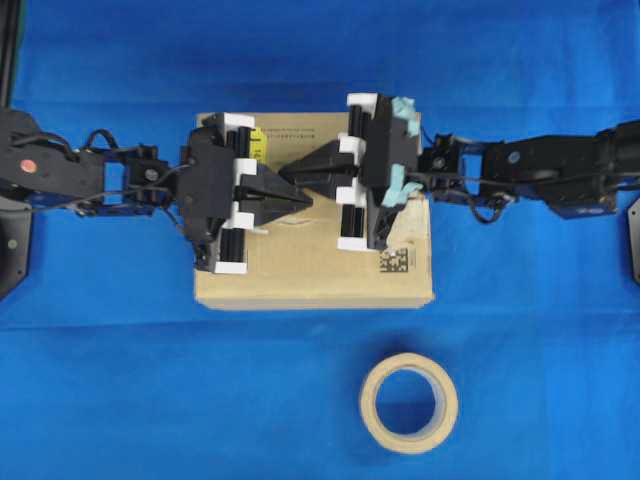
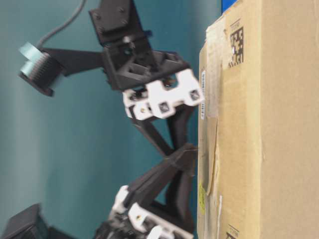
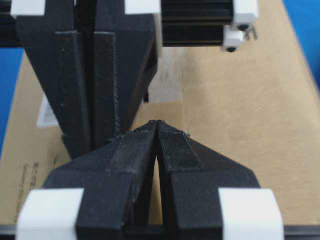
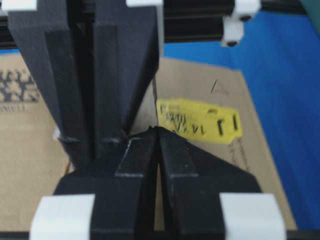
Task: Apply tape along the seams of the closed cardboard box to seal it securely.
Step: 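Press down on the tape with both grippers, smoothing it along the seam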
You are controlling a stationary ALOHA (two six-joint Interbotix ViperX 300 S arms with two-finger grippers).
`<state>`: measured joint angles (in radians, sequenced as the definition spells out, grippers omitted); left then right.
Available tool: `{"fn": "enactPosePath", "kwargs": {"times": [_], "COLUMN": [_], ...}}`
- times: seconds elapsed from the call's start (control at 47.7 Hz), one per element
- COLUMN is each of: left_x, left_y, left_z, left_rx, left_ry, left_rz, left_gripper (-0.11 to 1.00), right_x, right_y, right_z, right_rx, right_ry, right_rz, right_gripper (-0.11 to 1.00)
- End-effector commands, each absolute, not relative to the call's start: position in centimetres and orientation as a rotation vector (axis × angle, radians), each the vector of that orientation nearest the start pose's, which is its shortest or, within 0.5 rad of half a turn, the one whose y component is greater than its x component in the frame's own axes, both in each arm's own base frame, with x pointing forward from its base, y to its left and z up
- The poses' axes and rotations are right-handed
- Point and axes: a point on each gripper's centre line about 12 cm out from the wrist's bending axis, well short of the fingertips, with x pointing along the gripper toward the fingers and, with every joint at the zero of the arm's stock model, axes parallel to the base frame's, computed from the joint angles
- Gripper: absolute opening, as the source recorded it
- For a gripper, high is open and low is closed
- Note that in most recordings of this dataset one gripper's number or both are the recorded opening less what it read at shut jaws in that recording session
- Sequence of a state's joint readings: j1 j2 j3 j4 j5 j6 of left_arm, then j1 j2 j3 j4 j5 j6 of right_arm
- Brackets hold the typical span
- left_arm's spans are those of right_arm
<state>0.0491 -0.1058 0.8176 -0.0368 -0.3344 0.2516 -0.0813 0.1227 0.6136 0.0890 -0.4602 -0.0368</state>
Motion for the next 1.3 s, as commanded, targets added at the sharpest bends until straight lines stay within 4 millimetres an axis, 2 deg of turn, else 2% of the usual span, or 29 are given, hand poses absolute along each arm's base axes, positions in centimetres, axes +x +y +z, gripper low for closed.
{"fn": "enactPosePath", "kwargs": {"times": [0.0,0.189,0.482,0.692,0.944,1.132,1.216,1.279], "left_x": [36.5,35.6,32.6,31.0,29.9,29.8,30.5,31.2], "left_y": [3.1,3.6,3.7,4.2,4.4,4.1,3.4,2.7], "left_z": [19.1,17.2,14.8,13.3,12.5,12.9,14.7,17.1], "left_rx": [0.172,0.119,0.033,-0.016,-0.034,-0.052,-0.059,-0.045], "left_ry": [0.377,0.433,0.513,0.561,0.589,0.578,0.524,0.459], "left_rz": [0.058,0.079,0.106,0.137,0.149,0.148,0.127,0.100], "left_gripper": [0.00,0.00,0.00,0.00,0.00,0.00,0.00,0.00], "right_x": [43.4,42.9,41.6,40.1,38.1,37.5,37.4,37.4], "right_y": [-4.0,-3.3,-1.5,-1.0,-0.6,-0.6,-0.5,-0.5], "right_z": [19.0,17.6,15.5,14.6,14.1,15.3,17.1,18.6], "right_rx": [0.055,0.076,0.125,0.152,0.182,0.180,0.171,0.159], "right_ry": [0.253,0.311,0.432,0.484,0.510,0.482,0.435,0.393], "right_rz": [-0.127,-0.121,-0.108,-0.113,-0.124,-0.119,-0.111,-0.102], "right_gripper": [-0.01,-0.01,-0.01,-0.01,-0.01,-0.01,-0.01,-0.01]}}
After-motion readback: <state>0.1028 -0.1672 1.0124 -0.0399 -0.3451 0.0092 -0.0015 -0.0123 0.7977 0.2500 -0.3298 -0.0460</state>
